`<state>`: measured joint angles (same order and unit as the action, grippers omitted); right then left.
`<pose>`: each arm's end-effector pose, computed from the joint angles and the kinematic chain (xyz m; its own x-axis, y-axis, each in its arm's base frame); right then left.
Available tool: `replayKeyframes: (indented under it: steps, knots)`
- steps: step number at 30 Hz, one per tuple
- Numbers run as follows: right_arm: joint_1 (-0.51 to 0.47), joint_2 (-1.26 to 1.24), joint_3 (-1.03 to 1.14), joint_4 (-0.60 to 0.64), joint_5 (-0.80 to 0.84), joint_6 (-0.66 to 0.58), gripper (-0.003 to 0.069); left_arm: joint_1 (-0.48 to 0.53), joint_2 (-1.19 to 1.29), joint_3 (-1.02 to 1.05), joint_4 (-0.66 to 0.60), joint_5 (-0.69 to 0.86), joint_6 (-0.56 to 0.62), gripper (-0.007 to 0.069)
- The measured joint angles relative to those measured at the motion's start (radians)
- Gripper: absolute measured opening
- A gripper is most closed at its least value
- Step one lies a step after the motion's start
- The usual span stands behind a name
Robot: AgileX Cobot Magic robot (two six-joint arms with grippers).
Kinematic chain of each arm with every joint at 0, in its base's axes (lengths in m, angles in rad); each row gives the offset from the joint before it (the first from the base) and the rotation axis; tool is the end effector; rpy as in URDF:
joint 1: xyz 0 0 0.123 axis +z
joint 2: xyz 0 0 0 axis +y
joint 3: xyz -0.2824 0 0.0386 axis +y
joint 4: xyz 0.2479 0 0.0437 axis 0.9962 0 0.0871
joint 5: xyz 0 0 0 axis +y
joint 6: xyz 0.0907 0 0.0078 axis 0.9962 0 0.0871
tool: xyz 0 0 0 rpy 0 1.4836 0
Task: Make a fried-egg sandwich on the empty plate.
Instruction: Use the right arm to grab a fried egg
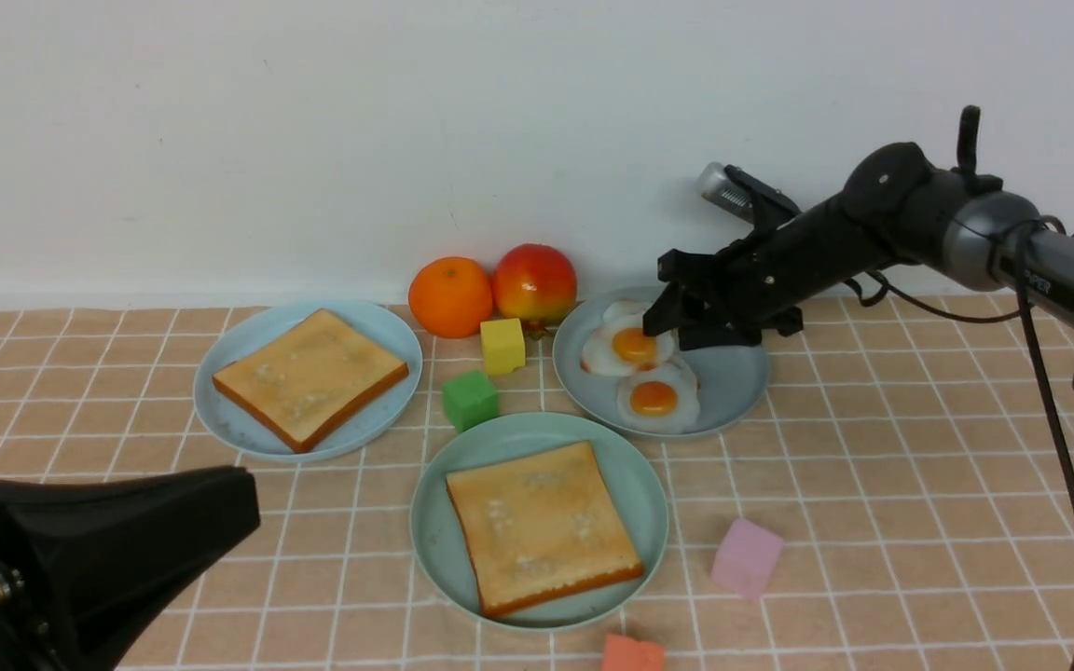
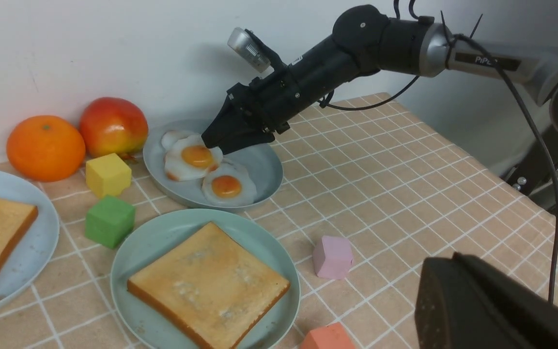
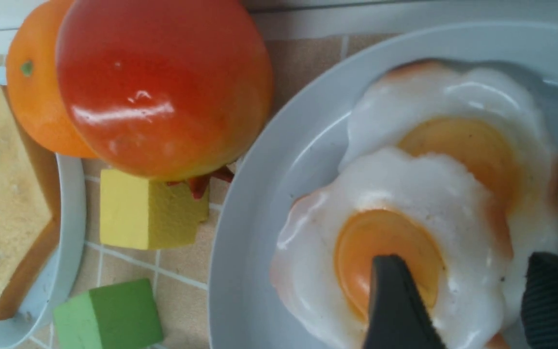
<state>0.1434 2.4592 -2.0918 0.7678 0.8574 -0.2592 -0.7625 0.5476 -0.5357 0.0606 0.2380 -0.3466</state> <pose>0.5217 0.1237 0.1588 -0.9049 0.1269 -0.4063 -0.1496 0.7987 0.5828 0.0857 -0.0800 0.3289 -0.3051 -0.1009 -0.9470 0.6194 0.7343 -0.2778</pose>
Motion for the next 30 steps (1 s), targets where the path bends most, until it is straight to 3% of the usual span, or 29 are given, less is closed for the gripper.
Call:
replayKeyframes:
  steps: [17,22,27,30]
  knots:
    - [0.019,0.018,-0.004,0.007,-0.028,0.0,0.0367,0.0,0.0,0.0,-0.022,0.0,0.0,0.0015]
    - [0.017,0.026,-0.008,0.013,-0.034,0.0,0.0275,0.0,0.0,0.0,-0.022,0.0,0.0,0.0017]
    - [0.016,0.027,-0.008,0.01,-0.039,0.0,0.0068,0.0,0.0,0.0,-0.022,0.0,0.0,0.0021]
    - [0.016,0.023,-0.008,0.011,-0.04,0.0,0.0065,0.0,0.0,0.0,-0.022,0.0,0.0,0.0022]
